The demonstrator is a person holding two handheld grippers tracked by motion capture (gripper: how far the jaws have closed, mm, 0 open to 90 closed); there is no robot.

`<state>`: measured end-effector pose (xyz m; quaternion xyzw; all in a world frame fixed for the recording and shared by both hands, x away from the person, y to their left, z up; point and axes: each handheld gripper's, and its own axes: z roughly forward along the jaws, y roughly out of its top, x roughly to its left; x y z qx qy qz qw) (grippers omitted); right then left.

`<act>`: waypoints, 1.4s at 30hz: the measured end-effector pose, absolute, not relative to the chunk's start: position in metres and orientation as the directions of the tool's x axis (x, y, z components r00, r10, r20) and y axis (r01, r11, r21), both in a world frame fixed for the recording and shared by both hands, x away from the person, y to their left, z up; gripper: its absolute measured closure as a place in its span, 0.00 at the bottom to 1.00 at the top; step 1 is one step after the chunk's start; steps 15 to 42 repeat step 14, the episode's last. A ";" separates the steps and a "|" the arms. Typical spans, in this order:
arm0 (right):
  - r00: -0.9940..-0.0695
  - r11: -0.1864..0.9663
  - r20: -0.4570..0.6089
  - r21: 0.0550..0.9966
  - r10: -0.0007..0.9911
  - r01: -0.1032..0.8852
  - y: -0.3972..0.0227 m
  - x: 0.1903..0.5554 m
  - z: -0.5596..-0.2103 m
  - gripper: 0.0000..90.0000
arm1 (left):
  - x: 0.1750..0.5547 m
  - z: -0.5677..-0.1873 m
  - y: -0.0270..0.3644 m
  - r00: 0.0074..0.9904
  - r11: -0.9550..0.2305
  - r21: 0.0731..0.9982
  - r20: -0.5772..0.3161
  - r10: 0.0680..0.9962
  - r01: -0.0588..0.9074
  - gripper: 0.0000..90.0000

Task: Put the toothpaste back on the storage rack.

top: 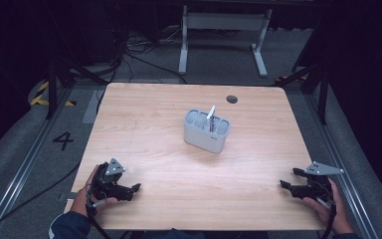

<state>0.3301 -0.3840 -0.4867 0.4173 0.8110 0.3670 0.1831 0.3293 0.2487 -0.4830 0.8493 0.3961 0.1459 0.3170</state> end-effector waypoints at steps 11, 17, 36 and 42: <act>-0.581 0.381 0.008 0.747 0.814 0.544 -0.384 0.330 -0.487 0.25 | 0.329 -0.483 0.249 0.644 -0.485 0.654 -0.003 0.765 0.580 0.00; -0.580 0.381 0.008 0.747 0.815 0.545 -0.384 0.330 -0.487 0.25 | 0.329 -0.483 0.249 0.643 -0.485 0.654 -0.003 0.765 0.580 0.00; -0.580 0.381 0.008 0.747 0.815 0.545 -0.384 0.330 -0.487 0.25 | 0.329 -0.483 0.249 0.643 -0.485 0.654 -0.003 0.765 0.580 0.00; -0.580 0.381 0.008 0.747 0.815 0.545 -0.384 0.330 -0.487 0.25 | 0.329 -0.483 0.249 0.643 -0.485 0.654 -0.003 0.765 0.580 0.00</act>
